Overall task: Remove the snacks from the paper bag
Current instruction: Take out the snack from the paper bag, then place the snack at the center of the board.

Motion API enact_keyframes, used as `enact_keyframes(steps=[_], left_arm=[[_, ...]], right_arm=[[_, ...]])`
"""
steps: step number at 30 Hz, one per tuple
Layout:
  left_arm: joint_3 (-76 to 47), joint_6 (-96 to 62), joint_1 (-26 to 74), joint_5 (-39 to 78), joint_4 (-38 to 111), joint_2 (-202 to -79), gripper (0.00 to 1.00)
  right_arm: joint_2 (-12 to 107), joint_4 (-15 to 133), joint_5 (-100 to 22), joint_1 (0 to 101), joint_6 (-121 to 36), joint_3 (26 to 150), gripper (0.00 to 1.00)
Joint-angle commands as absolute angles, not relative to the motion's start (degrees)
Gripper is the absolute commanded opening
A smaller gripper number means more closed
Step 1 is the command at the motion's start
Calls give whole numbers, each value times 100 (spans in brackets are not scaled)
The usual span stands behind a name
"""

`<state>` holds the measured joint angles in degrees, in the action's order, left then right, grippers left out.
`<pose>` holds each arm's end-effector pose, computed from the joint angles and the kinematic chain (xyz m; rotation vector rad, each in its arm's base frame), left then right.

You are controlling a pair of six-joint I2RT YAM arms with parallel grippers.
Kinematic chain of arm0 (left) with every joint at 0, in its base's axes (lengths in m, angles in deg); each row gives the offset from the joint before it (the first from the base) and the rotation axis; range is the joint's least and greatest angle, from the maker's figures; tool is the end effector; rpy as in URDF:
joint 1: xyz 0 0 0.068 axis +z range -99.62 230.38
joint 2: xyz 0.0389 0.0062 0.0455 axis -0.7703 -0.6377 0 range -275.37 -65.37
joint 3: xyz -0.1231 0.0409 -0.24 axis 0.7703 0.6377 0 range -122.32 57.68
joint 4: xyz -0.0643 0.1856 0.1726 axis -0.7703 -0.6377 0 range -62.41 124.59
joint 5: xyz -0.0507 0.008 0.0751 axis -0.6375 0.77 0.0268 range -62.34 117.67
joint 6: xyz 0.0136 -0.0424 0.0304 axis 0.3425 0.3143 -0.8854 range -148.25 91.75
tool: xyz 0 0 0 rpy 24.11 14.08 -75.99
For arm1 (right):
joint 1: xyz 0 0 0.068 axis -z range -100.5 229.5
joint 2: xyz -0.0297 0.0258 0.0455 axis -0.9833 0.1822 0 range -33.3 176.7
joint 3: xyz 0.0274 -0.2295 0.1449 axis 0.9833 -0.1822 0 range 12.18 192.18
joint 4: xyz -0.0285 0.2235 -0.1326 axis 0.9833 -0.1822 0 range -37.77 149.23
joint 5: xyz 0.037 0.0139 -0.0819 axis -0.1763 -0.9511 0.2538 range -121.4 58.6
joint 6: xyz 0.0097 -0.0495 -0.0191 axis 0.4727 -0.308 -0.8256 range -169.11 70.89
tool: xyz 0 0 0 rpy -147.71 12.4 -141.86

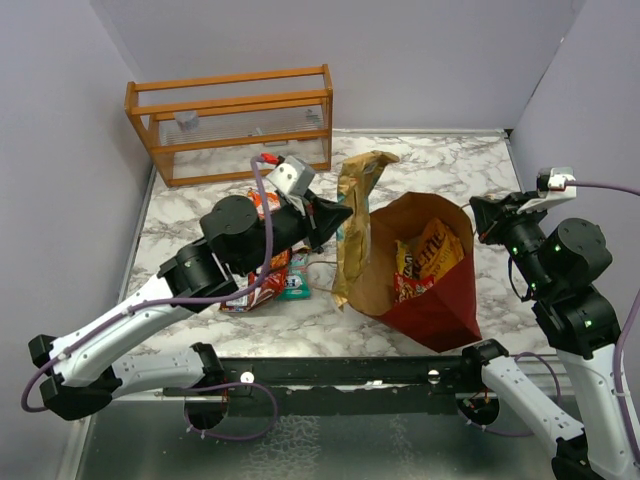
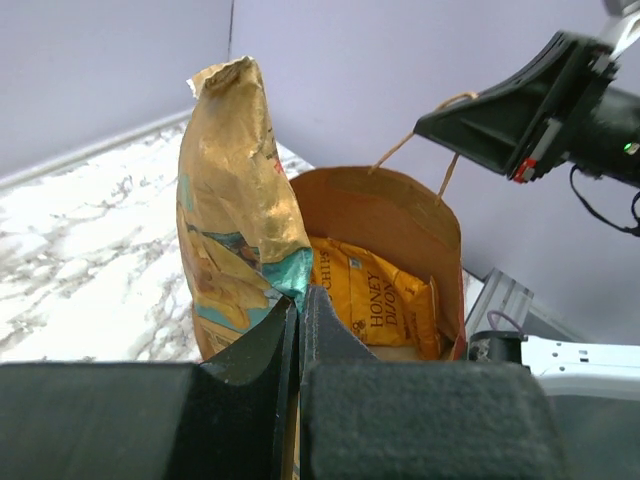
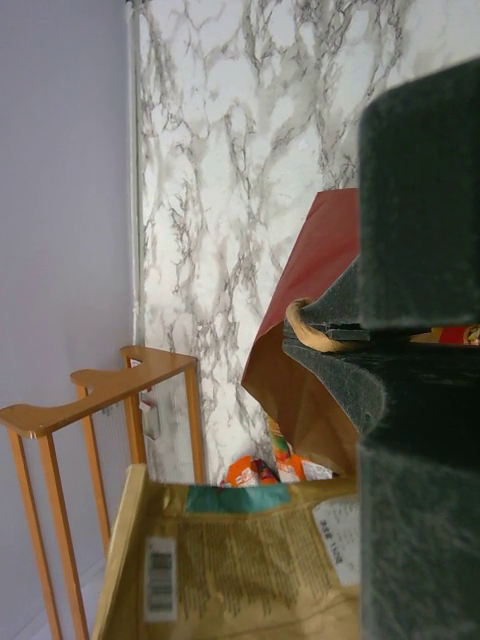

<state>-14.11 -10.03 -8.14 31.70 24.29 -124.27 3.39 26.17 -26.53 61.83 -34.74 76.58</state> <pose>0.1162 -0.1850 0.4577 0.4998 1.5347 -1.0032 0.1022 0.0294 0.4281 0.0166 1.6758 0.3526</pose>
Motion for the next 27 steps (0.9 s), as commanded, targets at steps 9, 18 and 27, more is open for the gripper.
enact_keyframes(steps=[9,18,27], left_arm=[[-1720,-1562,-833,4133,2696,-11558,0],[-2450,-2341,-830,5428,1604,-11411,0],[-2545,-2261,-832,7189,338,-11809,0]], right_arm=[[276,2913,-2638,6179,-3392,7660,2],[256,2879,-2611,6177,-3404,7708,2],[289,2936,-2657,6175,-3379,7691,2]])
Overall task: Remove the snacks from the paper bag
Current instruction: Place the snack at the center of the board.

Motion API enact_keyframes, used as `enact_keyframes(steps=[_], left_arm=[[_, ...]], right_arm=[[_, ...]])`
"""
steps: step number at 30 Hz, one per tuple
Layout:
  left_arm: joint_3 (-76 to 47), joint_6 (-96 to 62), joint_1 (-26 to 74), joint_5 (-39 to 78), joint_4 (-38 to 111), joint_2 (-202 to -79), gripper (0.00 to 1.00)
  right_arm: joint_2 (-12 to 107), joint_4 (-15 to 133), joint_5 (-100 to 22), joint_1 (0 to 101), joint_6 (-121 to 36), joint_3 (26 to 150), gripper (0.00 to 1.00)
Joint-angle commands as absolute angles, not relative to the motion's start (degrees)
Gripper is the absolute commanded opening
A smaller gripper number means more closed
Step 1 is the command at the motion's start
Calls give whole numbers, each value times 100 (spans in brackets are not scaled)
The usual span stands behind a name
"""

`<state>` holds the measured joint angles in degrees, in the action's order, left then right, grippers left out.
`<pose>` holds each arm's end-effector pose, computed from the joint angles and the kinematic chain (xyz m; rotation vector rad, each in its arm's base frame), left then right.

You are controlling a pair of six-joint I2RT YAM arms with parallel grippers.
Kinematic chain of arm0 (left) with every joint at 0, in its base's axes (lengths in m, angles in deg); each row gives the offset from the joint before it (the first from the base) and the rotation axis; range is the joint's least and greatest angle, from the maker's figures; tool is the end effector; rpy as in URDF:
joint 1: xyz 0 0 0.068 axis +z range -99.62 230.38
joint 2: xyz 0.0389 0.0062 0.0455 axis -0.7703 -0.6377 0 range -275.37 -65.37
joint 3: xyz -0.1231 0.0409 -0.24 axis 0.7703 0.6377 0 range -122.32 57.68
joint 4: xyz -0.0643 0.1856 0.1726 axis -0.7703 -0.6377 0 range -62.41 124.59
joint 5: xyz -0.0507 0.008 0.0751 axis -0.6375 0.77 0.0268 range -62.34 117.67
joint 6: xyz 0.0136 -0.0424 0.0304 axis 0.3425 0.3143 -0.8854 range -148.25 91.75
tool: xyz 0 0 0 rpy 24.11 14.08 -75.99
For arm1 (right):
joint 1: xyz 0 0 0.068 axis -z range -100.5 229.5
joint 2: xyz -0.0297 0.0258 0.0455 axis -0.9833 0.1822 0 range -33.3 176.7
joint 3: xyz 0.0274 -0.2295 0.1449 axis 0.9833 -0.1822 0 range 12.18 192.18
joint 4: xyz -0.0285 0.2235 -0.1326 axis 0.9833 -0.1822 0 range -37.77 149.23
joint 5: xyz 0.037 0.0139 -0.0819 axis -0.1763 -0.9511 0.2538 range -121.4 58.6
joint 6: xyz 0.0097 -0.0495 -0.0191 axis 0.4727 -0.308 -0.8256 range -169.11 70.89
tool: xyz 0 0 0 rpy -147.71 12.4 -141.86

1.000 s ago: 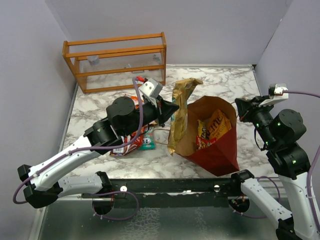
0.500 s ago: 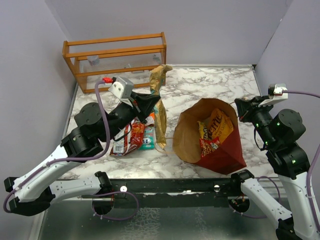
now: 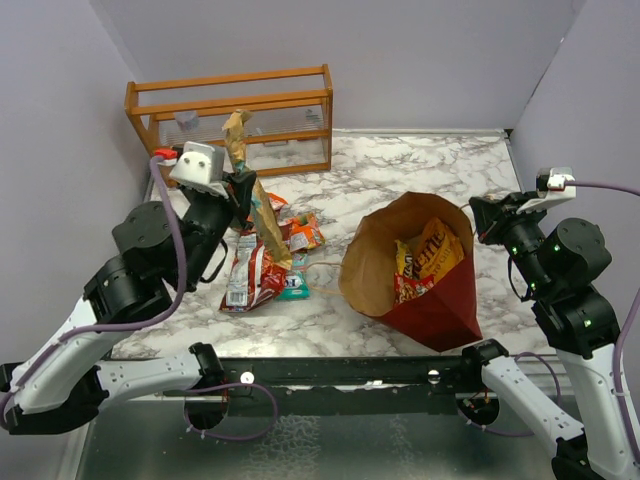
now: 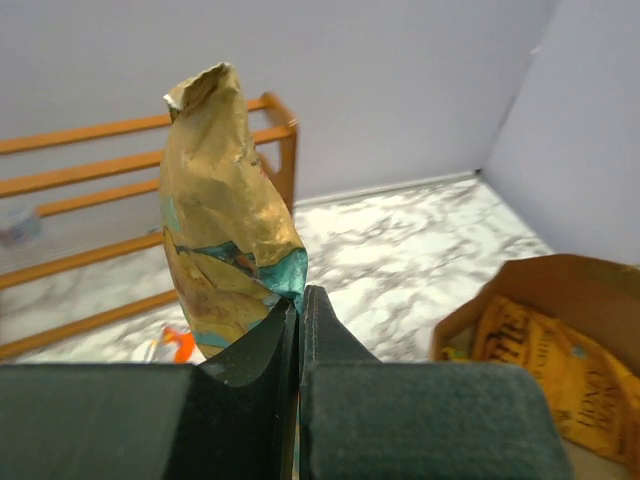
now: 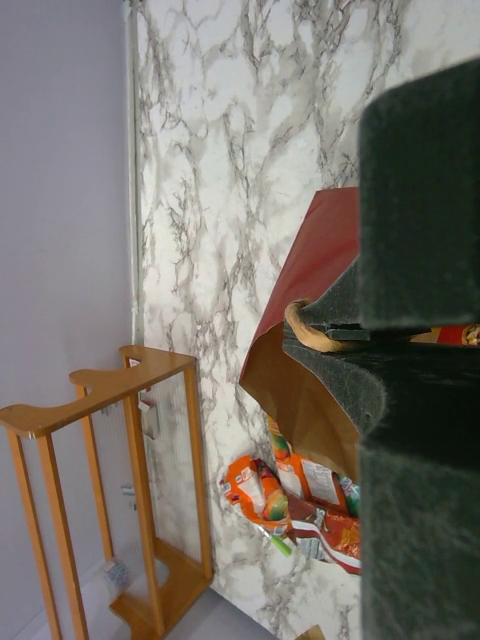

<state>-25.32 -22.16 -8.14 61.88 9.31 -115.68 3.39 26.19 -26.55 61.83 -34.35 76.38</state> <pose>0.0838 -0.0985 0.5129 0.1782 1.4718 -0.4874 0.1027 0.0296 0.4271 0.0219 1.6792 0.3574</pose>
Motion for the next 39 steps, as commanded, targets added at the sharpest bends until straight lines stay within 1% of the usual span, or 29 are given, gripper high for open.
enact_keyframes(steps=[1,8,13,16,20,24,32,39], left_arm=[[-2497,-2216,-830,7229,274,-11860,0],[-1886,-1865,-820,7798,132,-12144,0],[-1497,-1616,-655,7781,125,-12366,0],[-1361,-1505,-327,7684,58,-12468,0],[-1239,-1415,562,6988,-14,-12465,0],[-1261,-1437,1021,6723,-78,-12354,0],[-1847,-1648,1092,6343,-77,-12026,0],[-1946,-1949,1092,7003,-221,-12013,0]], right_arm=[[284,2949,-2664,6175,-3375,7687,2],[239,2907,-2664,6175,-3389,7742,2],[212,2892,-2661,6175,-3389,7754,2],[208,2852,-2649,6175,-3400,7798,2],[187,2804,-2639,6175,-3409,7843,2],[176,2794,-2622,6175,-3426,7841,2],[212,2894,-2633,6175,-3423,7771,2],[205,2898,-2668,6175,-3403,7704,2]])
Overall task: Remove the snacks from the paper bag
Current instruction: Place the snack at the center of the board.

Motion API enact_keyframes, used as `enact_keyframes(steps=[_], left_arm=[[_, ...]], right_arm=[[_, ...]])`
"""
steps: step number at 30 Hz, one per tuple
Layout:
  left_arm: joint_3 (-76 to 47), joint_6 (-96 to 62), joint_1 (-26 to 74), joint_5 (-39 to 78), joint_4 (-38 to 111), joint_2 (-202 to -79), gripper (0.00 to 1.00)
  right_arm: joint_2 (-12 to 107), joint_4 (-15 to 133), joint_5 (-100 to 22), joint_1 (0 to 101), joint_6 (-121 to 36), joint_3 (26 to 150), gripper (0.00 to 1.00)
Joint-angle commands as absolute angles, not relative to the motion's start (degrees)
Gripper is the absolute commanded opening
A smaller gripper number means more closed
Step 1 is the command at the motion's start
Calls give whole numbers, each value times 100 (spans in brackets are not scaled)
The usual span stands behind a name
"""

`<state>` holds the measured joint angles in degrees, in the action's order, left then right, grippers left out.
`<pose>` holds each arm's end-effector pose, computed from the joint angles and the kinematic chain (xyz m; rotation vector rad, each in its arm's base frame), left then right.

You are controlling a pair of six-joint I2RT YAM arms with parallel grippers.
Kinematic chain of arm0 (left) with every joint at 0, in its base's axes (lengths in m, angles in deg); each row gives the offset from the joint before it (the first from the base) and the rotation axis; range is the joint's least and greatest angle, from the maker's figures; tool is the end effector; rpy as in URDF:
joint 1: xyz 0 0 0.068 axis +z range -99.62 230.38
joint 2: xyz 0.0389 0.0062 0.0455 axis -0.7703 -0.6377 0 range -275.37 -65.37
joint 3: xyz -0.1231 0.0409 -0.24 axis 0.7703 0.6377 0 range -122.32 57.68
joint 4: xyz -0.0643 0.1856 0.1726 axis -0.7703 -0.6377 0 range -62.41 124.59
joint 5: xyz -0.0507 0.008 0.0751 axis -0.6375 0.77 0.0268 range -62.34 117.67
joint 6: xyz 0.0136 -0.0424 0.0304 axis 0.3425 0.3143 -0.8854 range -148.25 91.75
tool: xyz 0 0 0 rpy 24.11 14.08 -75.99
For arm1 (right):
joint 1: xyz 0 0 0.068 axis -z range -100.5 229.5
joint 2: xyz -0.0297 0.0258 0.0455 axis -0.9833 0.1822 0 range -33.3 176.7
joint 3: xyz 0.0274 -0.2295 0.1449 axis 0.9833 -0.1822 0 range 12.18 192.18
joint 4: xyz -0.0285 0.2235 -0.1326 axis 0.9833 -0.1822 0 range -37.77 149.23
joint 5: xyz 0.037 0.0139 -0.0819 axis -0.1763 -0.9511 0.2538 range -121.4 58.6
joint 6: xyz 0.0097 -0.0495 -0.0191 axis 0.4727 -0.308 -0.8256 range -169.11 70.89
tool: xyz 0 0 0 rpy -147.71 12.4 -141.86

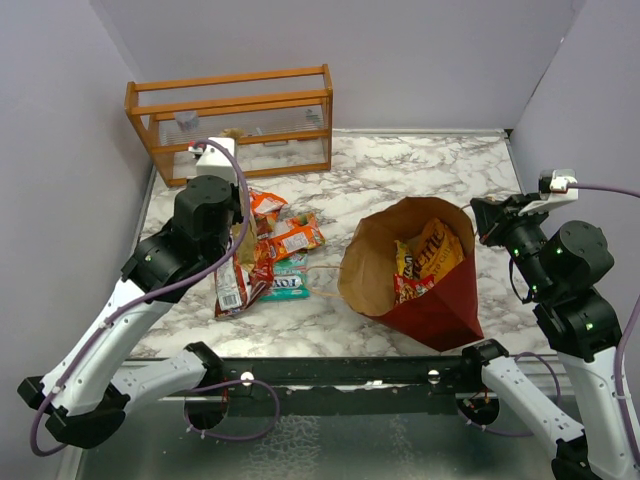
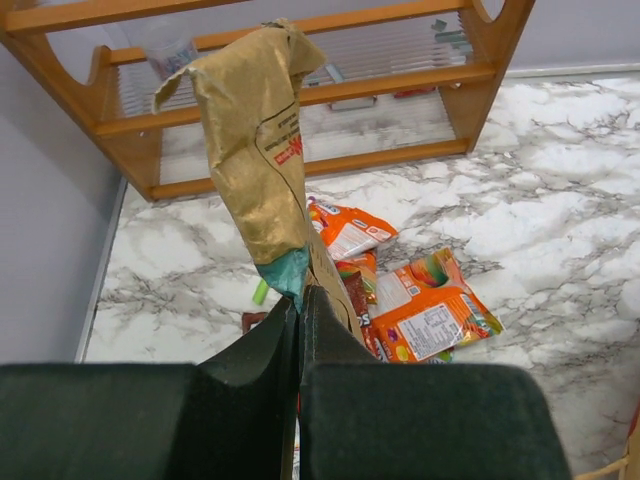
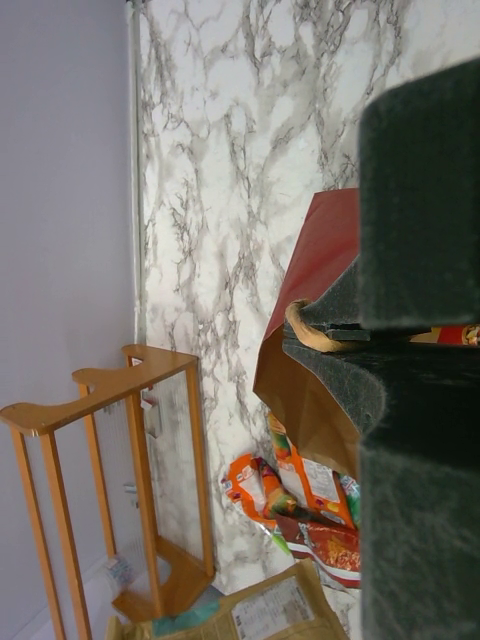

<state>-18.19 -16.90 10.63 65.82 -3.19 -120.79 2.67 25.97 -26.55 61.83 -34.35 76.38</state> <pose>0.1495 -0.0957 0.4423 -0.0023 1.8071 -0.0092 0.0989 0.0284 0.4277 0.0223 1.6705 0.3593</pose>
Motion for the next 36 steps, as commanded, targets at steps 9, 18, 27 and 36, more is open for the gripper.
enact_keyframes(steps=[9,18,27,36], left_arm=[[-1719,-2479,1117,8409,-310,-12100,0],[-1057,-2718,1311,8976,-173,-12120,0],[-485,-2692,1467,8810,-85,-12736,0],[-730,-2021,1478,7174,-381,-14236,0]], right_arm=[[181,2928,-2652,6175,-3401,7654,2],[212,2987,-2683,6175,-3397,7604,2],[180,2996,-2641,6175,-3409,7572,2],[155,2987,-2672,6175,-3391,7539,2]])
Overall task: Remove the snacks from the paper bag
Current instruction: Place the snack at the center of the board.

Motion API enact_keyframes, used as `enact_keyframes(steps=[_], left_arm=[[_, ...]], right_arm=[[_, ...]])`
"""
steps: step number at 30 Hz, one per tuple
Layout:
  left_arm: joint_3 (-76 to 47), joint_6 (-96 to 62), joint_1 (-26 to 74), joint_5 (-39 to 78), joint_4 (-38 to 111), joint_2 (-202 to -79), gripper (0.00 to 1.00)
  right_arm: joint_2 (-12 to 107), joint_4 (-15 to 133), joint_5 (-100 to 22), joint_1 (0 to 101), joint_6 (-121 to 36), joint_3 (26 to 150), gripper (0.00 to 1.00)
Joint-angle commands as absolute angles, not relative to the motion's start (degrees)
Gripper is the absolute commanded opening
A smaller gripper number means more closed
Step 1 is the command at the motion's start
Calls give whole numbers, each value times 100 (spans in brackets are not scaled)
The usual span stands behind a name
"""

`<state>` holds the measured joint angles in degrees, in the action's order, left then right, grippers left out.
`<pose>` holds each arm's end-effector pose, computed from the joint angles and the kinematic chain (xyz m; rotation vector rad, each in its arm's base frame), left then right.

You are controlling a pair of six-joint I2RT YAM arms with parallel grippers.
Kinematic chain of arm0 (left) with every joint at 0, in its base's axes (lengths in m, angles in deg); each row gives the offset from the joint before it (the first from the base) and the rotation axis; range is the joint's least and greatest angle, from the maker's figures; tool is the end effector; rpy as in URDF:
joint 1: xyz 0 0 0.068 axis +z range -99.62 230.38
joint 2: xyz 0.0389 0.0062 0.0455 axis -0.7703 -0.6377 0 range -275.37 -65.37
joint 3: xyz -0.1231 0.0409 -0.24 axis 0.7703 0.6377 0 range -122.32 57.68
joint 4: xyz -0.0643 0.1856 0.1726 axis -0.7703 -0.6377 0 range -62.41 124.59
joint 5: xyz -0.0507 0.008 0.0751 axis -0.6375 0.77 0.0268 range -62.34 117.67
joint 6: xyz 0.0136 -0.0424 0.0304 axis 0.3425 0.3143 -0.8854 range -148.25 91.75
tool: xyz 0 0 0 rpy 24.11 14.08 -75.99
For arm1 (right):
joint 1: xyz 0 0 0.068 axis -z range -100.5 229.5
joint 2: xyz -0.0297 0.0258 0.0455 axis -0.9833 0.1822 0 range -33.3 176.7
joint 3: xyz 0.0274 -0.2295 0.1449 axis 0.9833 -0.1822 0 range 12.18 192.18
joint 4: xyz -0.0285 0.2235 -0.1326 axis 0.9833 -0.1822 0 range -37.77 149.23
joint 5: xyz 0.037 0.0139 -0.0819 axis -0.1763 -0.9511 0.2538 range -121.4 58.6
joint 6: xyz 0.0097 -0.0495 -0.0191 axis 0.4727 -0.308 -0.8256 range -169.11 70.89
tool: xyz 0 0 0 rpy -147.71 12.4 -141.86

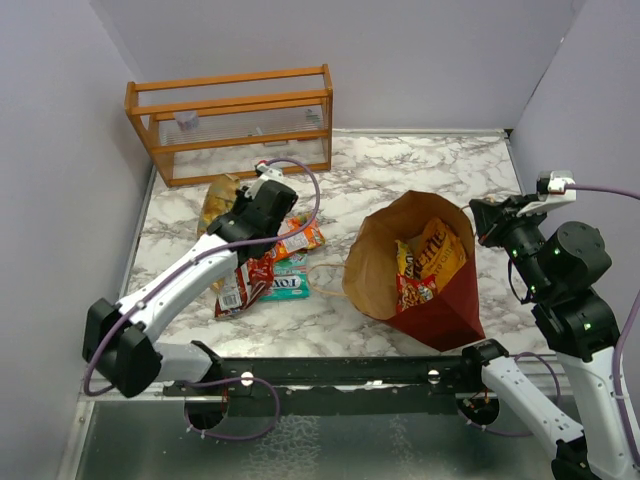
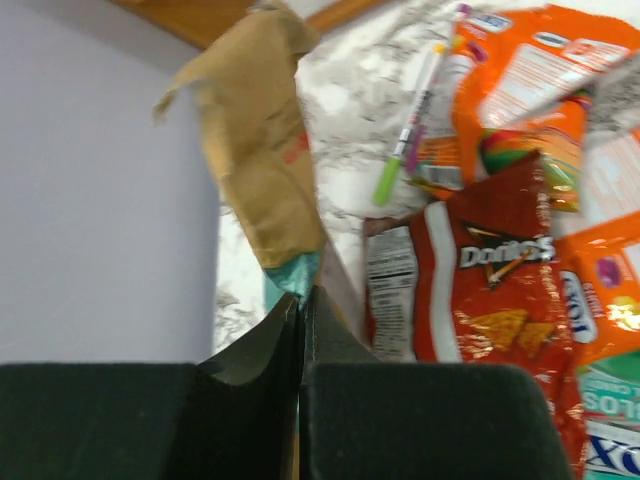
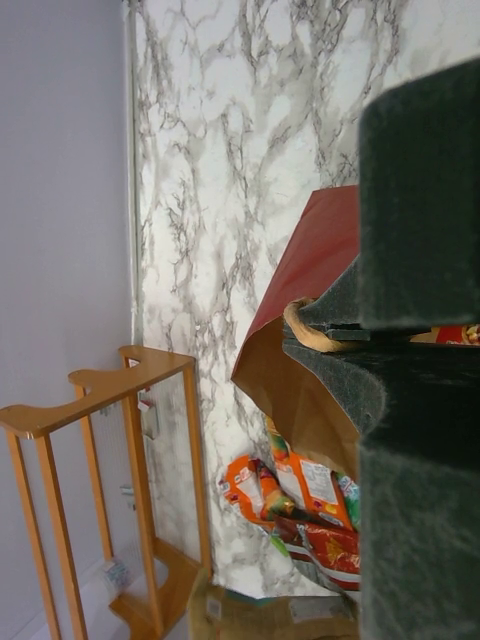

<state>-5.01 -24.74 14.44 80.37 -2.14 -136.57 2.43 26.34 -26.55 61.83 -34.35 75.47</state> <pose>0.2218 -0.1258 0.3187 0.1700 2.0748 0.6676 0.1001 0.0288 0.4240 0.0221 1.6757 0.3581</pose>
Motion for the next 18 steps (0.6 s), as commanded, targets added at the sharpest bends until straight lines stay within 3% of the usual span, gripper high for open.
enact_keyframes(steps=[1,9,13,18], left_arm=[[-783,-1938,1473,7032,-393,-14378,0],[-765,-1553,1485,5890,42,-14634,1],[-769,-1437,1487,5630,87,-14636,11],[-954,-1435,1487,5378,-53,-14499,36]], right_arm=[[156,2980,-2668,6175,-3394,7545,2],[144,2970,-2626,6175,-3408,7537,2],[169,2992,-2617,6175,-3442,7544,2],[217,3027,-2635,6175,-3455,7568,2]])
